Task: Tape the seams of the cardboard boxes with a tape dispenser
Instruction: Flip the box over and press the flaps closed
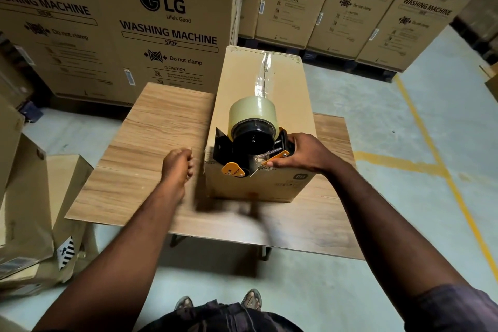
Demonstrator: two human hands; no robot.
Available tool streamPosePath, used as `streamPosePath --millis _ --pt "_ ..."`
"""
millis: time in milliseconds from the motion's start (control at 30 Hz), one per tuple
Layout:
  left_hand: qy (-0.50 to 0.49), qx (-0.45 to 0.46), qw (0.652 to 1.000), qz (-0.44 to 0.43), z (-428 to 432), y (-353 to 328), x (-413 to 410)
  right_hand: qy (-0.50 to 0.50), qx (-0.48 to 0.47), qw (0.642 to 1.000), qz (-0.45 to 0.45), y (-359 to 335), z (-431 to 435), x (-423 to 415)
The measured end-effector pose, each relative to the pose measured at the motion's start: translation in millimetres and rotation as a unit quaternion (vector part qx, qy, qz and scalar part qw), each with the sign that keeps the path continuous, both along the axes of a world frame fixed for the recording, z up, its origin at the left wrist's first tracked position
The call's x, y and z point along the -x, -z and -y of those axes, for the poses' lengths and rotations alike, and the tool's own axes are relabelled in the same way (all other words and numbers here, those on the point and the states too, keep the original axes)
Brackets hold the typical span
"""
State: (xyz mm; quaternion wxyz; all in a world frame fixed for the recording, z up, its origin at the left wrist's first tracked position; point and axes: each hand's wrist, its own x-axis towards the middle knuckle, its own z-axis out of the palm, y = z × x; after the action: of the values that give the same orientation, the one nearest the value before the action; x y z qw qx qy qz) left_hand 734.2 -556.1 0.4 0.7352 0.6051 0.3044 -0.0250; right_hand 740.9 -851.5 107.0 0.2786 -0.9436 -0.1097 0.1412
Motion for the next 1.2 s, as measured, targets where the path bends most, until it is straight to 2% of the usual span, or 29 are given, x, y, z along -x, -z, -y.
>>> streamPosePath --millis 67,133,233,467,700,767,867,933,1000,1067,1133,1200 --pt "-0.007 -0.108 0.991 0.082 4.4 -14.1 -4.4 -0.005 -0.001 1.000 -0.014 -1.3 -0.4 -1.8" --pt "0.042 -0.220 0.964 0.145 11.7 -22.9 -4.3 -0.002 -0.013 1.000 -0.027 -2.2 -0.4 -2.8" --pt "0.133 -0.294 0.933 0.161 19.9 -11.6 -4.8 -0.007 -0.018 0.999 -0.029 -2.3 0.3 -3.4" --pt "0.114 -0.272 0.941 0.164 23.1 -10.9 3.5 -0.016 -0.016 1.000 0.001 2.9 0.7 4.5" --pt "0.124 -0.320 0.915 0.211 22.1 -14.3 6.7 0.014 -0.031 0.999 -0.022 -0.3 49.8 16.5" --pt "0.128 -0.392 0.882 0.228 24.2 -17.2 9.5 0.028 -0.040 0.998 -0.029 -2.0 70.4 22.8" --pt "0.168 -0.514 0.789 0.292 39.6 -25.4 20.0 0.040 -0.061 0.996 -0.042 3.5 86.5 26.1" --pt "0.266 -0.511 0.746 0.334 59.0 -26.0 31.6 0.040 -0.071 0.996 -0.040 7.7 87.4 24.9" --pt "0.365 -0.533 0.698 0.309 78.6 -19.4 46.3 0.044 -0.077 0.995 -0.040 10.6 87.6 22.5" --pt "0.392 -0.582 0.649 0.294 85.2 -10.1 53.8 0.042 -0.089 0.994 -0.041 11.1 88.0 22.2" --pt "0.390 -0.603 0.628 0.300 81.9 -5.6 52.5 0.050 -0.105 0.992 -0.046 13.4 89.5 23.3" --pt "0.388 -0.607 0.626 0.298 77.9 -4.4 49.1 0.048 -0.108 0.992 -0.046 13.3 90.9 24.6"
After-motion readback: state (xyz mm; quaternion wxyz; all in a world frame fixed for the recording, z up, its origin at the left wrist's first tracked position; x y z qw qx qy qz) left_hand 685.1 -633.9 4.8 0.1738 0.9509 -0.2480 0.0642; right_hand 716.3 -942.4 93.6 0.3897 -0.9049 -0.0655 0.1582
